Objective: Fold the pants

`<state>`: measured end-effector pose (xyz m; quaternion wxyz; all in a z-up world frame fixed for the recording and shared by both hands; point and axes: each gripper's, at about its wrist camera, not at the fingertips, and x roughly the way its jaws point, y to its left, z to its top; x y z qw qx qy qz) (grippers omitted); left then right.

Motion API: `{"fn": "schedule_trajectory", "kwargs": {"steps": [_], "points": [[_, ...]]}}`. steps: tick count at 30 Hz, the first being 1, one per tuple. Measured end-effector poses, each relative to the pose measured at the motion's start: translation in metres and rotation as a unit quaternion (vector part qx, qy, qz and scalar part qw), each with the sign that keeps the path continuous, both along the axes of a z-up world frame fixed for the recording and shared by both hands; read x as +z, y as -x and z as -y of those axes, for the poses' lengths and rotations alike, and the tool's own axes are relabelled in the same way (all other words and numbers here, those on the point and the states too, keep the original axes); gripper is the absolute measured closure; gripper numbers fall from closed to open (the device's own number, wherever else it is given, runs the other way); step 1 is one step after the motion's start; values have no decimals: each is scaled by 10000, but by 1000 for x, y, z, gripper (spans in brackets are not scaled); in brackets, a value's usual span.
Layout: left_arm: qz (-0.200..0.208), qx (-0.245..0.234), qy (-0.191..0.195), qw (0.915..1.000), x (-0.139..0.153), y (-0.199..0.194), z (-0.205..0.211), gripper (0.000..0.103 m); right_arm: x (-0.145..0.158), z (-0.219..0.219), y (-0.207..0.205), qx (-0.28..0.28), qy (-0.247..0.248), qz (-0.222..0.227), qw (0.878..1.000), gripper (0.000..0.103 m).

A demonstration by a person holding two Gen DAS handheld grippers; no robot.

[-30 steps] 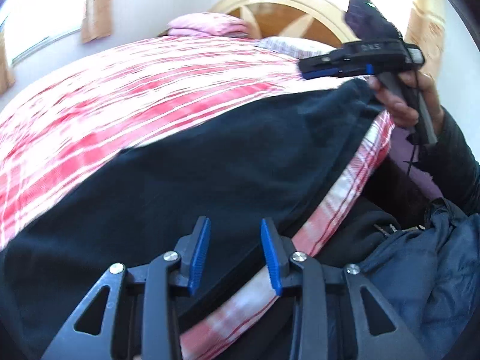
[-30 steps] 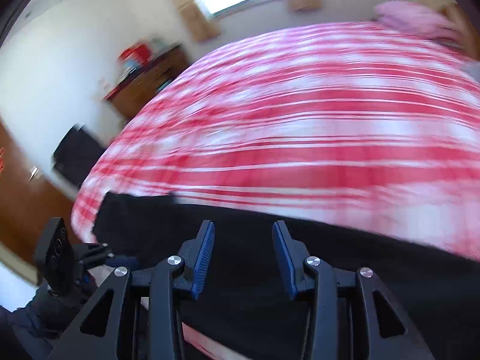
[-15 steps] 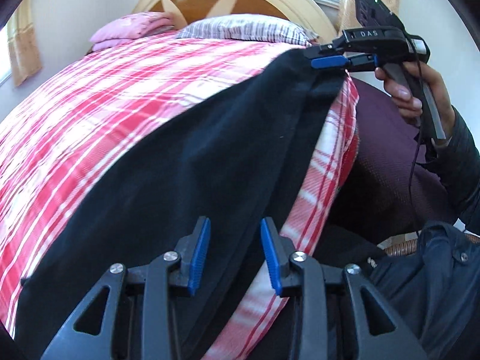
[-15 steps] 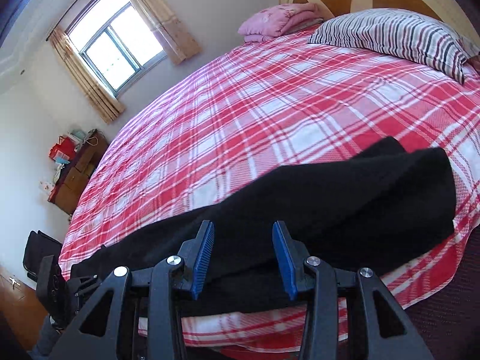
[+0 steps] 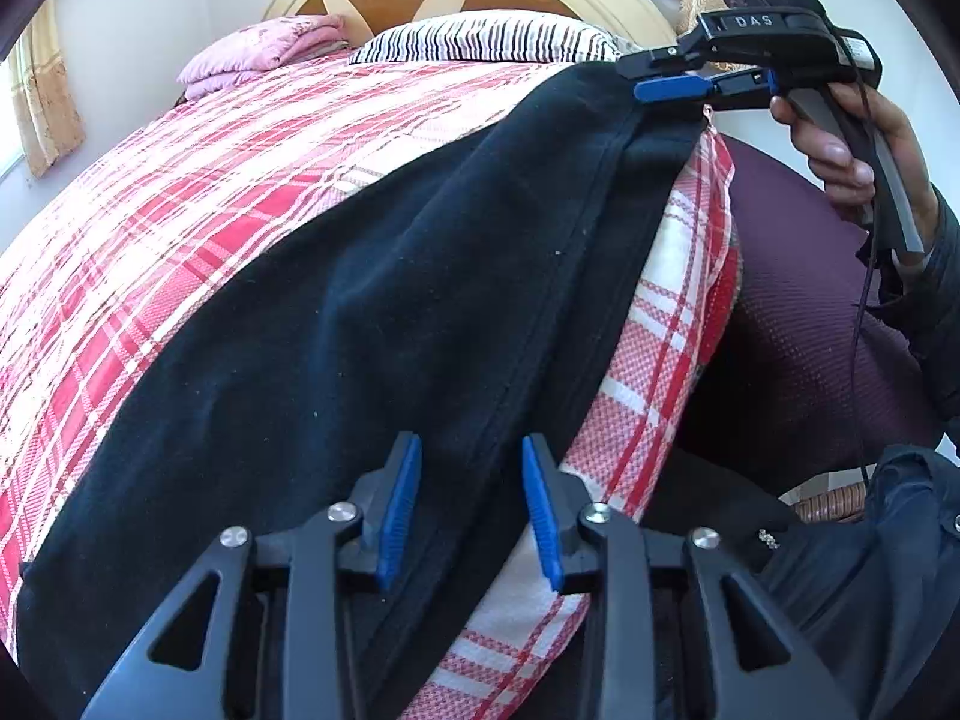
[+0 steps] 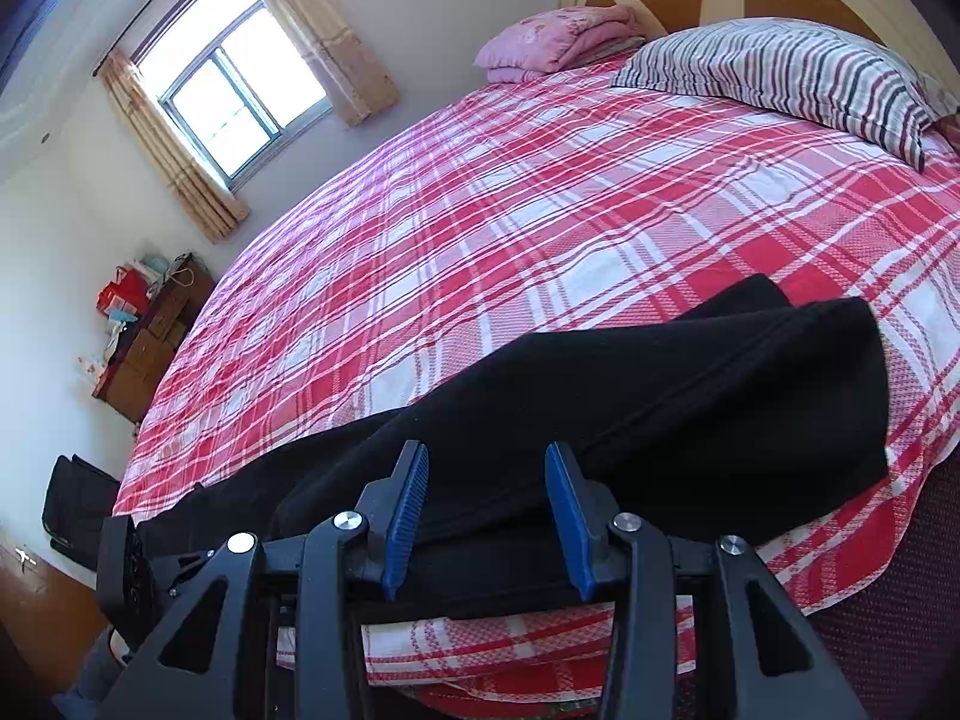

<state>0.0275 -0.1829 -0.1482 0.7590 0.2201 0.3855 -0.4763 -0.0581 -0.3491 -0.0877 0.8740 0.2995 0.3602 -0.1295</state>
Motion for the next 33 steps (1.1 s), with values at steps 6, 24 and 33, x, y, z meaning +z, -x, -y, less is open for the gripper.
{"fn": "schedule_trajectory", "kwargs": {"steps": [6,24,33], "points": [[-348,252,222,9988,3,-11,-8,85,10,19,24,-354,-45,155,9992,60],[-514,321,384,9974,0,-13,-8,96,-10,102,44,-1478,-1310,570,9787,69],[-694,371,567,9953,-3,-18,-11,96,51,94,-17,-775,-563,761,9925,101]]}}
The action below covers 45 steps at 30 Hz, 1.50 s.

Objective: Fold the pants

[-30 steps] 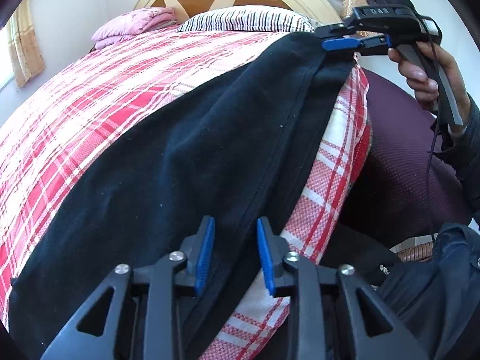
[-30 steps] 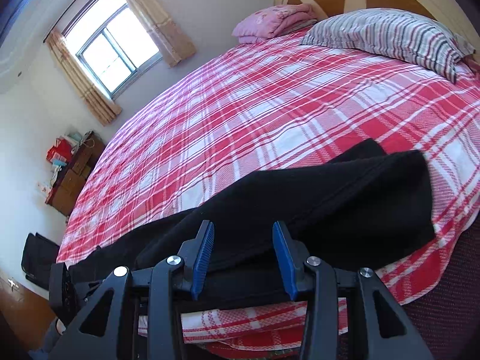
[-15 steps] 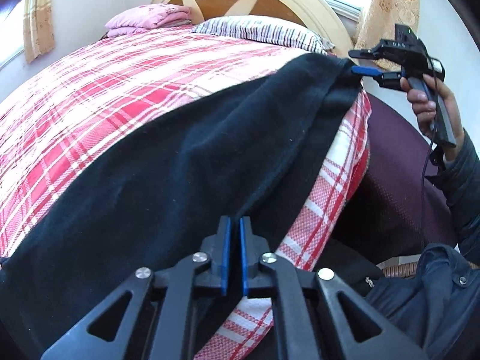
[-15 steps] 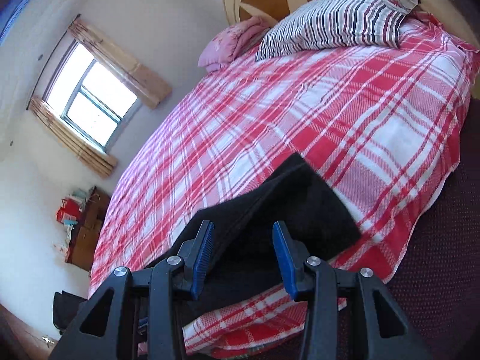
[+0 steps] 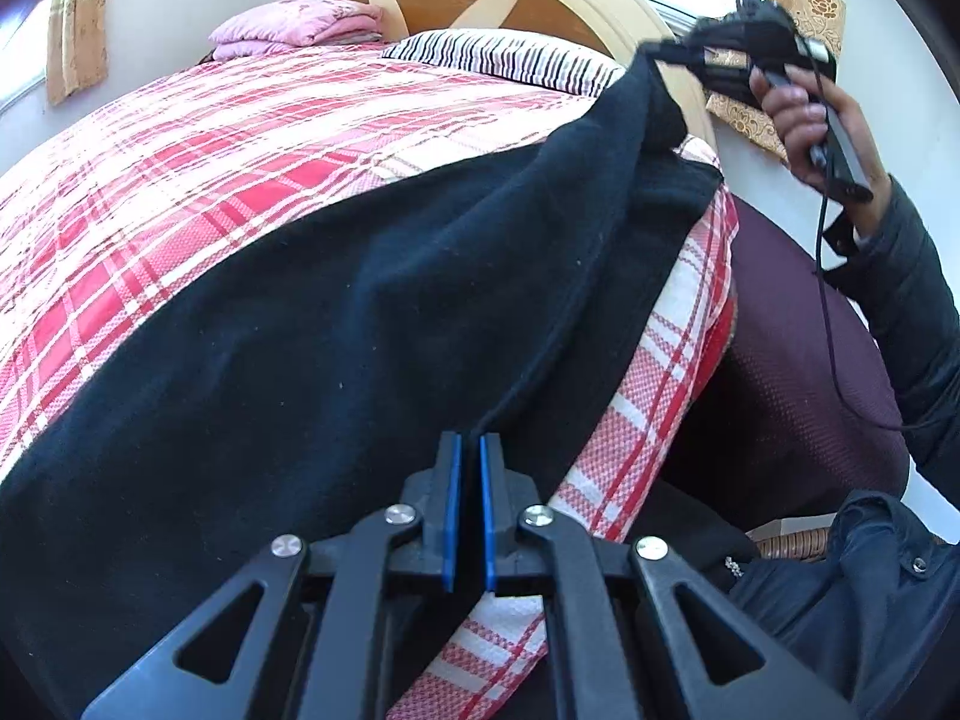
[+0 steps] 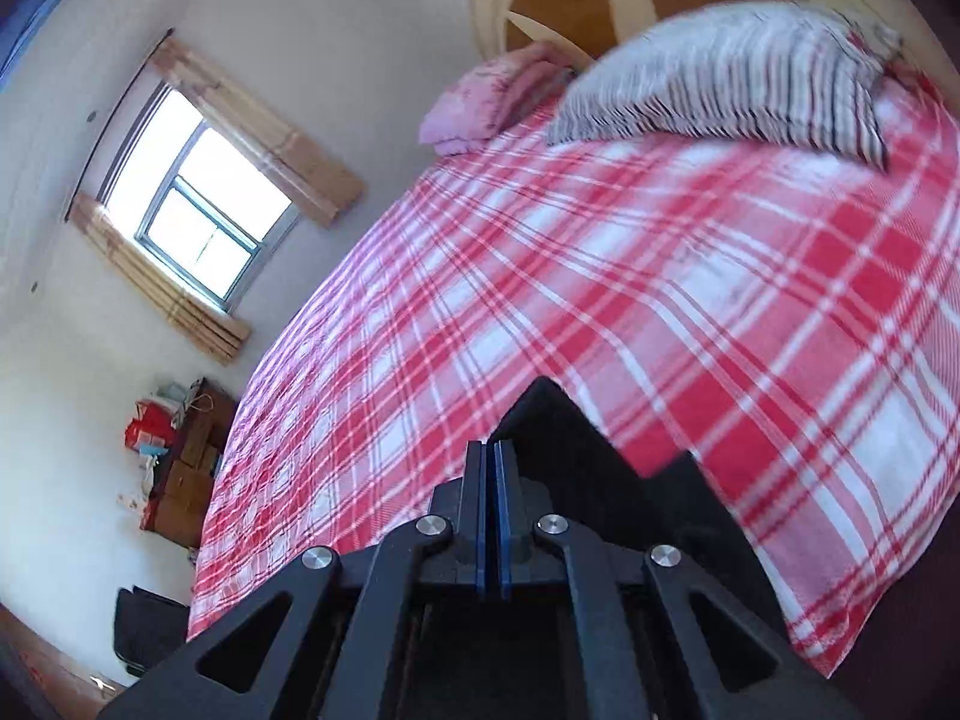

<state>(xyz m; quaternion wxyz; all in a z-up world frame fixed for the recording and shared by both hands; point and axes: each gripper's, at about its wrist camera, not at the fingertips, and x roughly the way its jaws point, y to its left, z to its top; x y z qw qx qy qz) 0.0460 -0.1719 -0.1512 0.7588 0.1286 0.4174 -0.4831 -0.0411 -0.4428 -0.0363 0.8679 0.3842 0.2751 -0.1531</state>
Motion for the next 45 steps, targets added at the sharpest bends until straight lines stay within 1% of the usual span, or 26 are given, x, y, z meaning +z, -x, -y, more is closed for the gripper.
{"fn": "schedule_trajectory", "kwargs": {"steps": [2,3,5,7,9,10,11,13,15,18,20,24,25,27,28,29,31,34,36,37,38,39,40,42,44,45], "points": [[23,-12,8,10000,0,0,0,96,18,-7,-7,216,265,191,9992,101],[18,-7,21,10000,0,1,0,96,29,-11,-6,385,365,500,9973,101],[4,7,54,10000,0,1,-1,96,42,-19,-2,631,604,831,9927,101],[12,6,84,10000,0,2,-3,96,44,-26,3,811,836,851,9895,101],[0,-1,104,9999,-1,2,-4,96,29,-26,17,674,906,530,9922,101],[-3,-6,112,9999,-1,3,-4,96,15,-22,27,516,856,300,9945,101],[-6,-20,118,9999,-1,3,-5,96,2,-16,39,405,744,195,9962,101],[-9,-62,117,9999,-2,4,-5,96,-30,-2,67,137,361,2,9993,101],[-13,-86,107,9999,-2,4,-4,96,-54,9,93,-164,64,-28,9998,101],[-10,-75,88,9999,-2,3,-2,96,-73,19,115,-399,-214,96,9989,101],[2,-53,91,9999,0,3,-3,96,-80,25,116,-461,-339,102,9983,101],[87,11,107,9999,1,4,-5,96,-81,23,110,-273,-645,243,9972,100],[125,8,101,9999,0,5,-5,96,-80,21,109,-270,-656,273,9971,96],[242,7,76,9997,0,6,-5,96,-74,15,108,-230,-654,368,9969,55],[347,-1,42,9994,0,8,-5,96,-73,12,109,-230,-708,455,9962,22],[407,-6,24,9992,0,9,-6,96,-70,9,112,-258,-766,615,9948,17],[414,-13,47,9991,-1,9,-7,96,-63,0,108,-81,-792,699,9944,17],[386,-30,114,9992,-1,9,-8,96,-58,-15,98,7,-517,577,9970,17],[447,-29,109,9989,0,10,-8,96,-65,-18,87,-57,-507,411,9979,25],[476,-28,87,9988,0,11,-7,96,-70,-17,82,-84,-538,303,9981,35],[515,-43,60,9986,-1,12,-6,96,-76,-17,77,-88,-551,209,9982,48],[584,-67,23,9983,-1,14,-5,96,-82,-18,70,-80,-528,84,9985,56],[648,-78,-18,9979,-2,15,-4,96,-87,-18,69,-78,-513,23,9986,68],[781,-87,-61,9969,-2,18,-2,96,-89,-21,68,-56,-471,30,9989,77],[828,-36,-72,9965,-1,17,-3,96,-85,-24,67,-18,-344,63,9994,96],[844,31,-83,9964,-1,15,-4,97,-83,-25,68,-27,-290,113,9995,97]]}}
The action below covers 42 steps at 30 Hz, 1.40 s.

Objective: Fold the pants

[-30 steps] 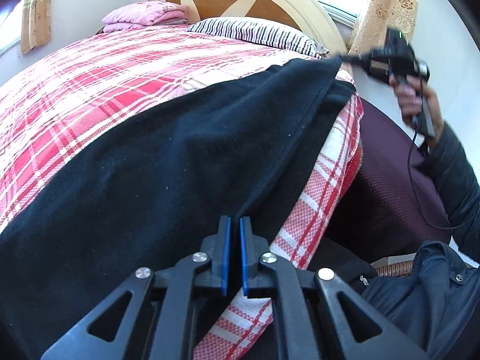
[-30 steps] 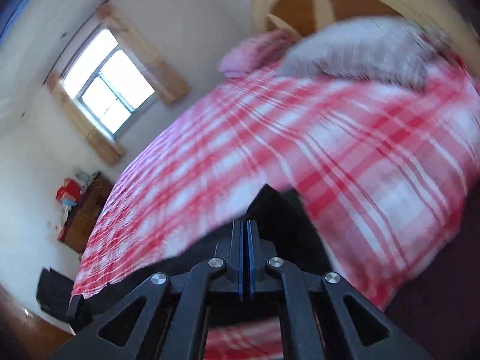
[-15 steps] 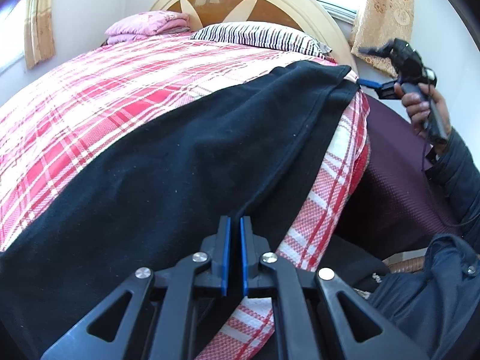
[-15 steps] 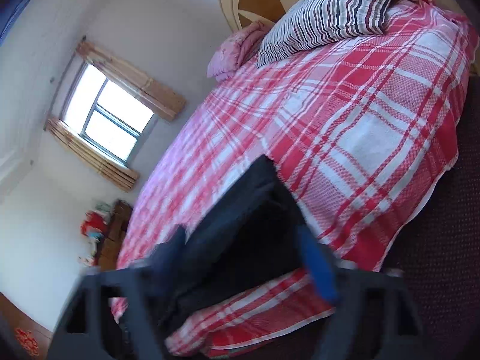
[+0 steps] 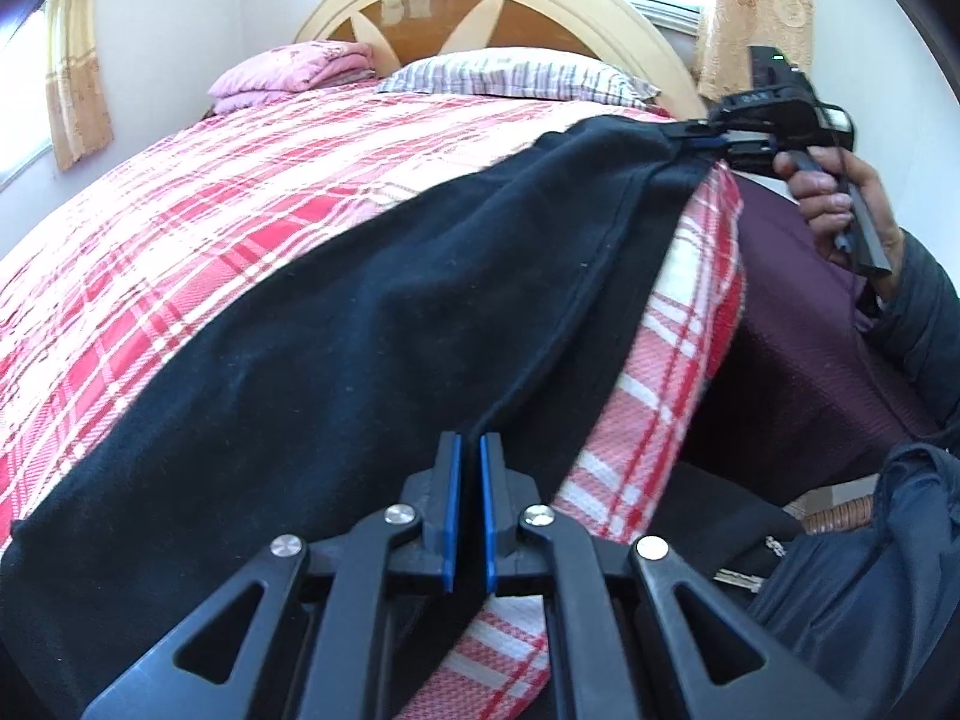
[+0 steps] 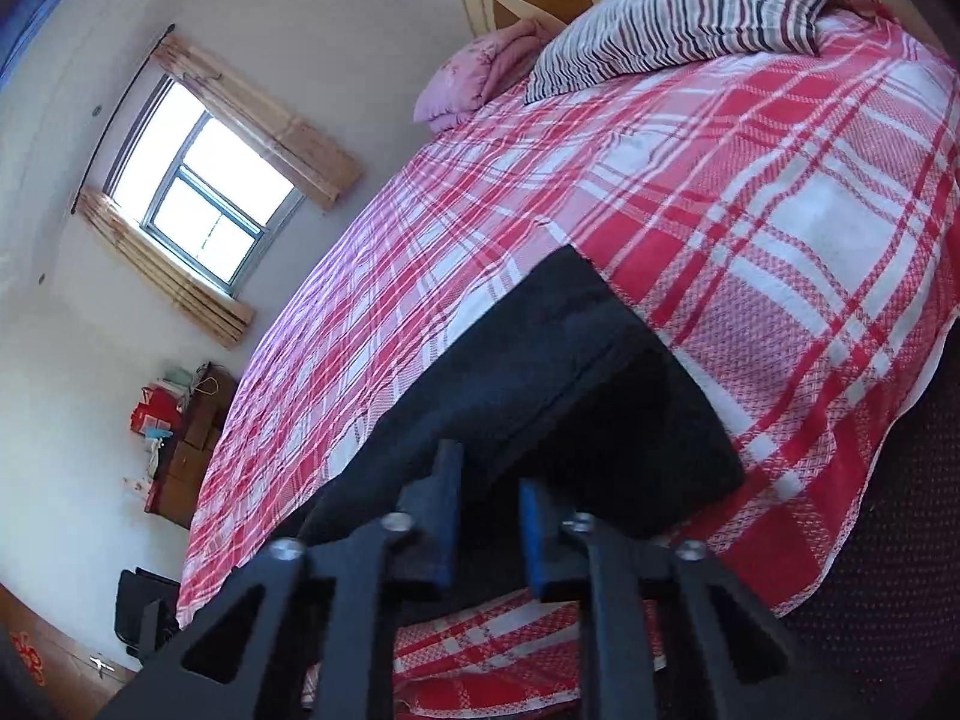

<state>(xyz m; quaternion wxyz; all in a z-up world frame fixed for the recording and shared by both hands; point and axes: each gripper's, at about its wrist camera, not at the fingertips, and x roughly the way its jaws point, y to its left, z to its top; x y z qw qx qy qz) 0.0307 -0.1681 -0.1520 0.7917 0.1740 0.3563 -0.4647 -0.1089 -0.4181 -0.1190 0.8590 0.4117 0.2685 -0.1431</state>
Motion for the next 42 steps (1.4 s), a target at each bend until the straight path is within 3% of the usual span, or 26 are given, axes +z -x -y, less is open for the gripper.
{"fn": "schedule_trajectory", "kwargs": {"steps": [7,16,25,27,32,35,37,39,42], "points": [[-205,49,489,9986,23,-4,-19,99,24,-4,9,-1,317,340,9989,99],[-376,-45,668,9970,25,-3,-25,99,37,-3,25,-94,398,523,9978,100],[-669,-264,154,9973,-5,0,-9,98,0,11,24,-50,-58,-198,9998,99],[-656,-243,217,9973,-3,1,-11,98,-3,14,30,-139,-62,-181,9997,96],[-347,-357,240,9985,7,11,-15,97,10,33,66,-789,-33,149,9968,67],[-117,-374,309,9988,15,17,-23,87,10,51,79,-1101,-154,283,9934,67],[-27,-241,387,9990,19,13,-31,62,7,63,78,-1129,-266,251,9929,67],[15,30,473,9989,21,4,-37,48,3,76,69,-980,-396,231,9941,67],[-227,293,561,9977,17,-11,-41,48,-2,87,48,-616,-646,205,9958,67]]}}
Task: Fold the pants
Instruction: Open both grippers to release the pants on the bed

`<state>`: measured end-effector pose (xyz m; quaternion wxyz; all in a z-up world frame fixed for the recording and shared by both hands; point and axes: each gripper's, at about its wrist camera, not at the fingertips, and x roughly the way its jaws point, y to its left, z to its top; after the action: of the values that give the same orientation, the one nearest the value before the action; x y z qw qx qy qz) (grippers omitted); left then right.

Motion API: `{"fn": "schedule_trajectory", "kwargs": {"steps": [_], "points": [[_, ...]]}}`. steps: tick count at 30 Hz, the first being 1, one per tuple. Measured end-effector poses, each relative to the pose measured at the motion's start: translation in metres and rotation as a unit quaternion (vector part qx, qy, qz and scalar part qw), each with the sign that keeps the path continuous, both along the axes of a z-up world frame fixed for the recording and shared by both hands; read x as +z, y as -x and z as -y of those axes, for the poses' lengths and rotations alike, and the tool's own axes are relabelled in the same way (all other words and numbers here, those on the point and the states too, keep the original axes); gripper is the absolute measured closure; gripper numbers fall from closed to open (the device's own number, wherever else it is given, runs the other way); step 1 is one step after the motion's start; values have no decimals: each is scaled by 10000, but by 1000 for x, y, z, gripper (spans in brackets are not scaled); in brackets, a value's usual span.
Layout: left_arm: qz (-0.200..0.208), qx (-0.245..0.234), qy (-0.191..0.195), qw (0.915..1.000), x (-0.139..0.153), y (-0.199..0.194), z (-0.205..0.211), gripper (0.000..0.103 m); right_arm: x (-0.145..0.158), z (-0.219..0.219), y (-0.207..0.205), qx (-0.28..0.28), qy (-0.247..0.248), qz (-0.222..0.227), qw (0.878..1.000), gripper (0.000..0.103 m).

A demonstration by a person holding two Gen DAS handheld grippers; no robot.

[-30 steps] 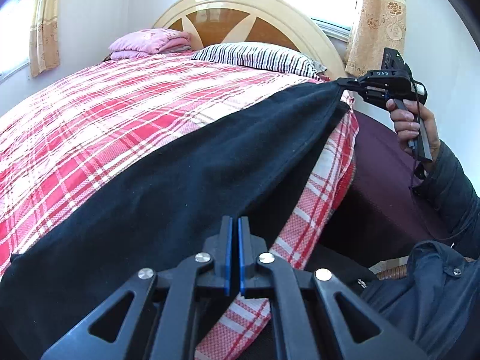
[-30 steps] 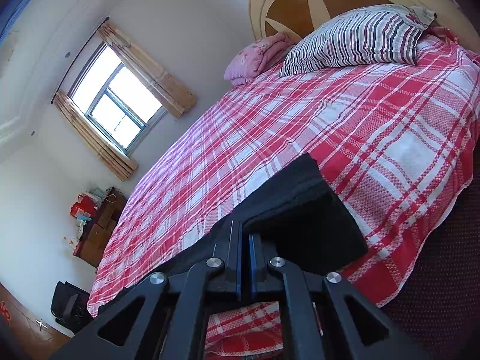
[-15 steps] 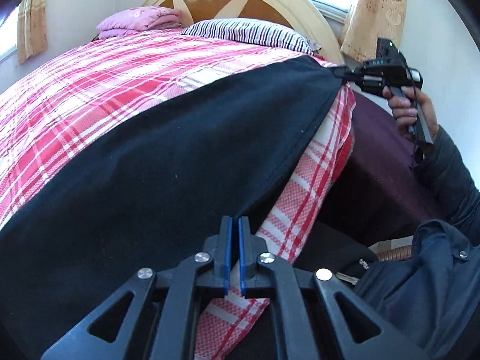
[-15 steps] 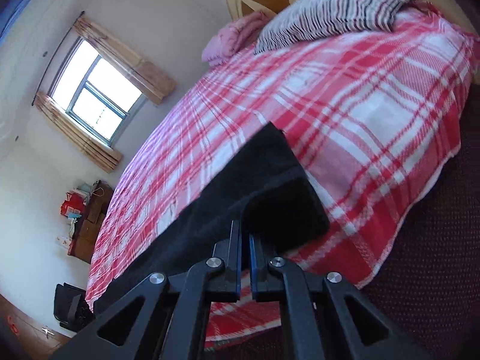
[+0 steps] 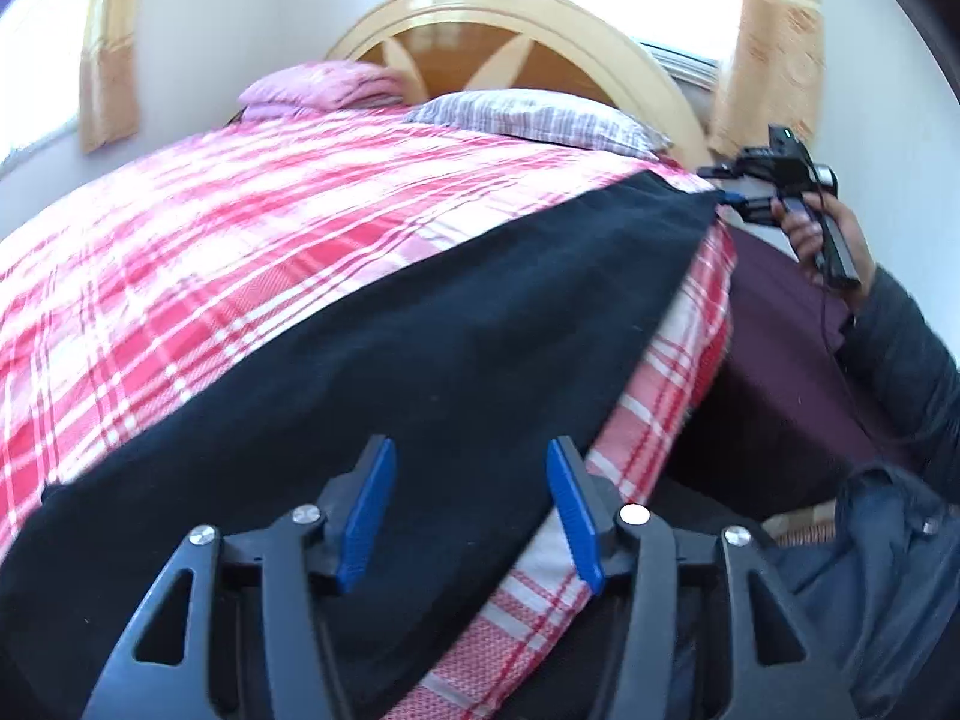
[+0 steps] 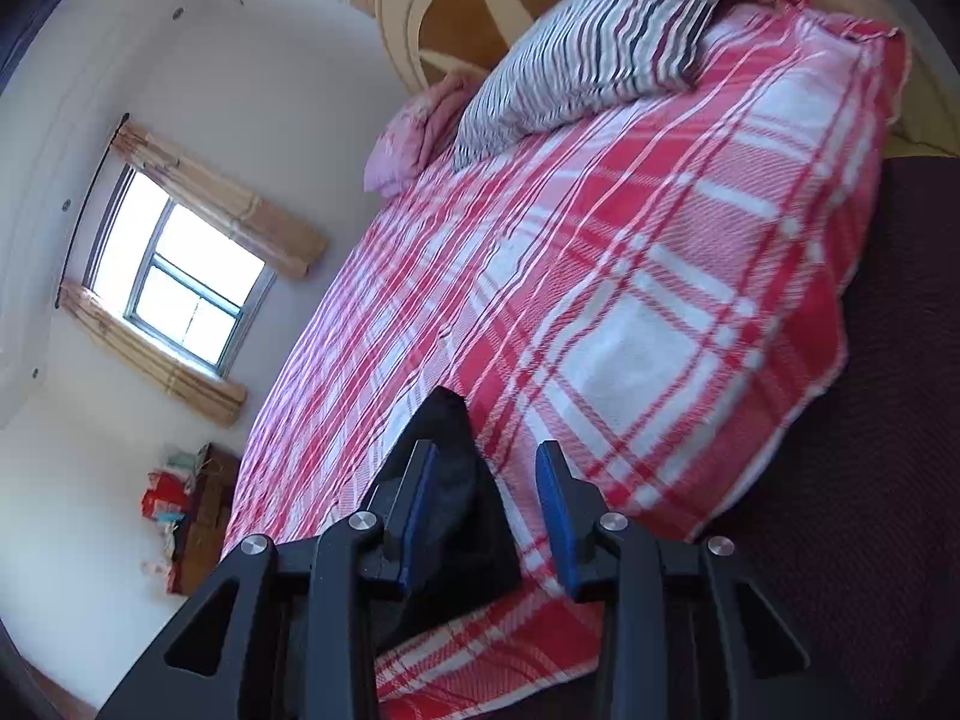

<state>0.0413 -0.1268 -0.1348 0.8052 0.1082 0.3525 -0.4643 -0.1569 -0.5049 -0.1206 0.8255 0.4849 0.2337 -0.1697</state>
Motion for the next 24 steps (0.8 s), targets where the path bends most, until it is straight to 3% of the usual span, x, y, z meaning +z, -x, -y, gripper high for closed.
{"fn": "schedule_trajectory", "kwargs": {"steps": [4,7,11,16,21,24], "points": [[-114,179,-143,9997,-11,-6,2,48,-8,-8,-22,377,-76,-408,9984,67],[-166,223,-312,9991,-19,-6,5,48,-8,-12,-21,487,-40,-456,9978,67],[-123,211,-339,9991,-21,-5,2,48,-6,-8,-6,414,-357,-291,9981,67],[-136,234,-284,9992,-23,-4,1,46,9,-23,31,297,195,-422,9985,67],[-156,279,-263,9991,-22,-5,2,46,11,-43,26,716,624,-677,9932,67],[-152,321,-263,9990,-22,-6,0,46,12,-44,28,650,629,-730,9932,67]]}}
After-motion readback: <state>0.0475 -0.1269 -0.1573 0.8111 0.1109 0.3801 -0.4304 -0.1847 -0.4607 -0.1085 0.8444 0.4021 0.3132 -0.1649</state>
